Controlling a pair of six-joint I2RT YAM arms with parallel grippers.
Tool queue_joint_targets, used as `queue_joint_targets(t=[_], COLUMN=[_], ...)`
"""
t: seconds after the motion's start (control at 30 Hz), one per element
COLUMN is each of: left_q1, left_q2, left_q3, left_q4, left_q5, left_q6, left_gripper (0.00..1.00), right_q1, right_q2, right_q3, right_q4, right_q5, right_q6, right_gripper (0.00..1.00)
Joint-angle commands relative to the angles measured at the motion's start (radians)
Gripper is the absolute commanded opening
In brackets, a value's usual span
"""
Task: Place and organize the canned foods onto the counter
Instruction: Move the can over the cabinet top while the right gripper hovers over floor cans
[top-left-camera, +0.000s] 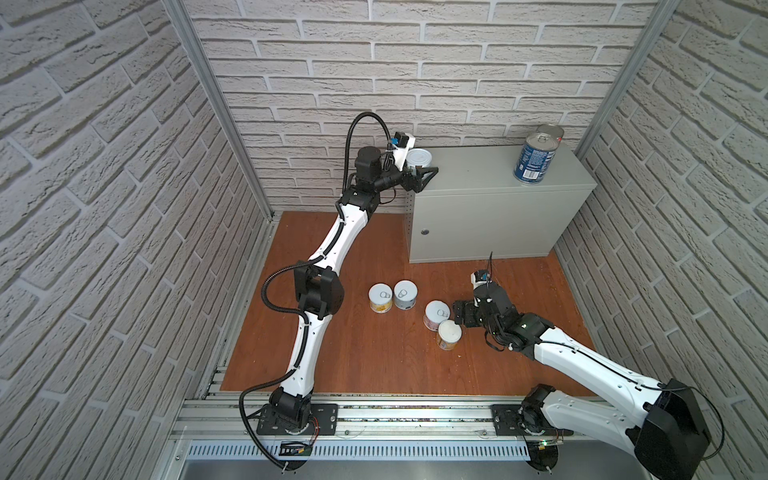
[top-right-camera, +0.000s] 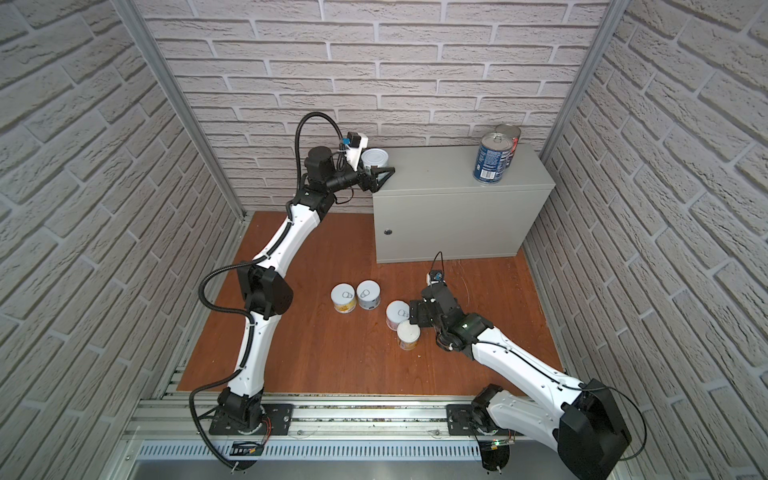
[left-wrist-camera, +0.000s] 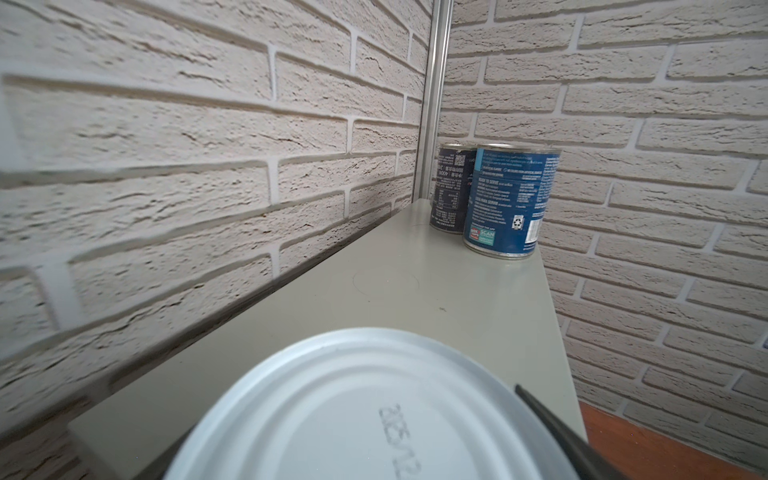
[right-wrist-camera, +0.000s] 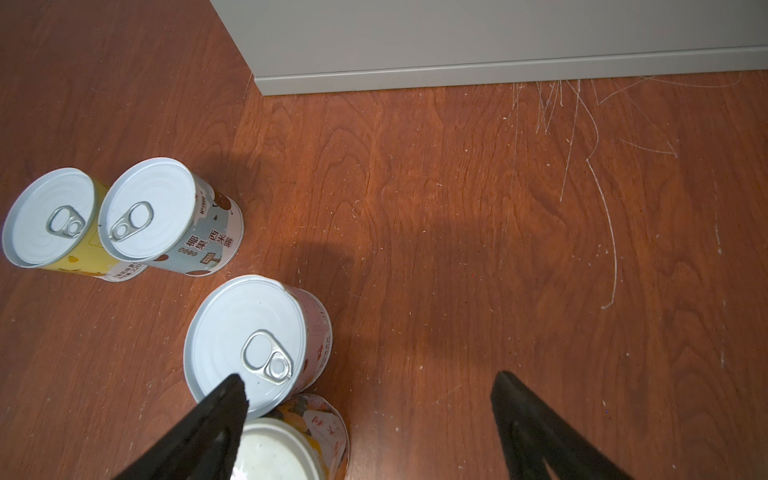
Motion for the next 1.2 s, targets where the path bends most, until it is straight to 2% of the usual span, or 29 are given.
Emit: queue_joint_targets(t=[0.0, 0.3, 0.6, 0.7, 1.17], left_q1=[-0.022, -0.024, -0.036, -0.039, -0.086], left_q2=[0.034, -0.056, -0.121, -0.152, -0.226], left_q3=[0.022, -0.138, -0.19, -0.241, -0.29], left_q4=[0.013, 0.057, -0.035, -0.021, -0.131], left_q5=[0.055, -0.025, -0.03, -0.05, -0.134], left_q6=[0.018, 0.017, 0.08, 0.083, 0.123], left_gripper=[0.98, 0.98, 0.98, 0.98, 0.98], right_q1=[-0.009, -0.013, -0.015, -0.016, -0.016], right_q2=[-0.011, -0.019, -0.004, -0.006, -0.017], right_q3=[0.009, 0.008, 0.014, 0.011, 0.028], right_q4=[0.009, 0.01, 0.009, 0.01, -0.008], right_q5=[-0.003, -0.008, -0.011, -0.016, -0.023], right_q6=[-0.018, -0.028, -0.028, -0.026, -0.037], right_gripper=[0.93, 0.93, 0.93, 0.92, 0.92])
